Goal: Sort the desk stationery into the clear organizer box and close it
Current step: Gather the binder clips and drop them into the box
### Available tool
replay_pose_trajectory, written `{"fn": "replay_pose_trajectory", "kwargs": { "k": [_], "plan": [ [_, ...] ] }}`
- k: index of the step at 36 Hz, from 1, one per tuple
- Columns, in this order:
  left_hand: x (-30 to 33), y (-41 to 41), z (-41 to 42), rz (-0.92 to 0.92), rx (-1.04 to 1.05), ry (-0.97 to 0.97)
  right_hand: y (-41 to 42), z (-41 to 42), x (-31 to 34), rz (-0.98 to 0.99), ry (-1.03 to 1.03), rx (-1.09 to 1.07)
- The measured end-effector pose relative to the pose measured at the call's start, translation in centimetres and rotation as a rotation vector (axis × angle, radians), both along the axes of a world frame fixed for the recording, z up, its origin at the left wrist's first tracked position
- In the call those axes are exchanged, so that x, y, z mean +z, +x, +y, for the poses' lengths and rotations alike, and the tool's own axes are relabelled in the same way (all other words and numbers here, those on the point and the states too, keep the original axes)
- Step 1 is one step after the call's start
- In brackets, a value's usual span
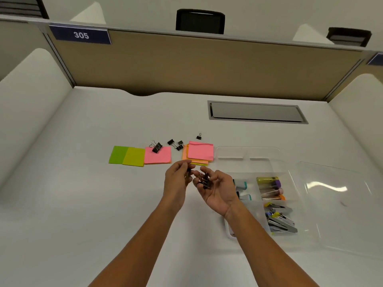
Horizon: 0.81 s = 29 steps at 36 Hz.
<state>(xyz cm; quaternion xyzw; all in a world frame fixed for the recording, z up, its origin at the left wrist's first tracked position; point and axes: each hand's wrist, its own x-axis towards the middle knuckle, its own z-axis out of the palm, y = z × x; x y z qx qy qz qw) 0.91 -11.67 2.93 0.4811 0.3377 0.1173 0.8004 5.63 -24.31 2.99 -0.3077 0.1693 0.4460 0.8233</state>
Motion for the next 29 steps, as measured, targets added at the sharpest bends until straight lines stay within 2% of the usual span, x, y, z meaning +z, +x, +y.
{"fn": "replay_pose_trajectory", "kwargs": {
  "k": [4, 9, 17, 29],
  "plan": [
    [0.8, 1.9, -1.8, -0.007, 0.006, -0.26, 1.4, -2.1, 1.3, -0.031, -0.019, -0.082],
    [1.6, 5.1, -4.8, 0.028, -0.086, -0.371, 4.4, -5.7, 1.7, 0.014, -0.15, -0.291],
    [2.7, 11.8, -12.0, 0.09, -0.248, -0.352, 9.7, -11.8, 1.9, 0.04, -0.218, -0.511],
    [2.2, 16.6, -17.0, 0.212, -0.327, -0.259, 13.3, -14.9, 1.4, 0.071, -0.276, -0.563]
  ]
}}
